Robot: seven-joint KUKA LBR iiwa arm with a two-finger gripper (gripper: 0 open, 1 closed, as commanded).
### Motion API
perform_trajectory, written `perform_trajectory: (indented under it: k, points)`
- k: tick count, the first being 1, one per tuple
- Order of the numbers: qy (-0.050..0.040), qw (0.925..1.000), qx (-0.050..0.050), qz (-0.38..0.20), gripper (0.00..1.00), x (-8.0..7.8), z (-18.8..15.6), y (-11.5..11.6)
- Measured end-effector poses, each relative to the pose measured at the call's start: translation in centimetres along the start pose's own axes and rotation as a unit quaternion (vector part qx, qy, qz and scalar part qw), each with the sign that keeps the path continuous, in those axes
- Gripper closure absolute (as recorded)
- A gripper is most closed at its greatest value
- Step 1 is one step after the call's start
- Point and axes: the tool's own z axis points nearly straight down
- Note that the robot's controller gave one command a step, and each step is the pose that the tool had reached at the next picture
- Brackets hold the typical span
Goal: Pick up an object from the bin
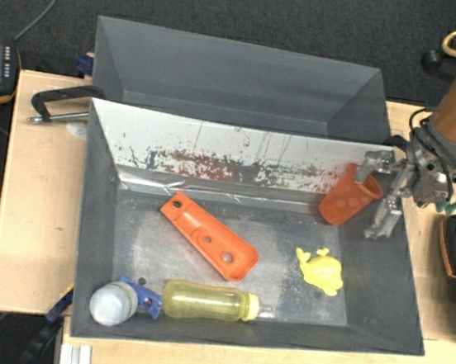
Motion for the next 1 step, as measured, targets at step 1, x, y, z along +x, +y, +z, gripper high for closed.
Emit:
perform_trajectory:
  k: [1]
  points:
    - [0.0004, 0.9999, 0.000, -0.016, 0.00, 2.33, 6.37, 5.05]
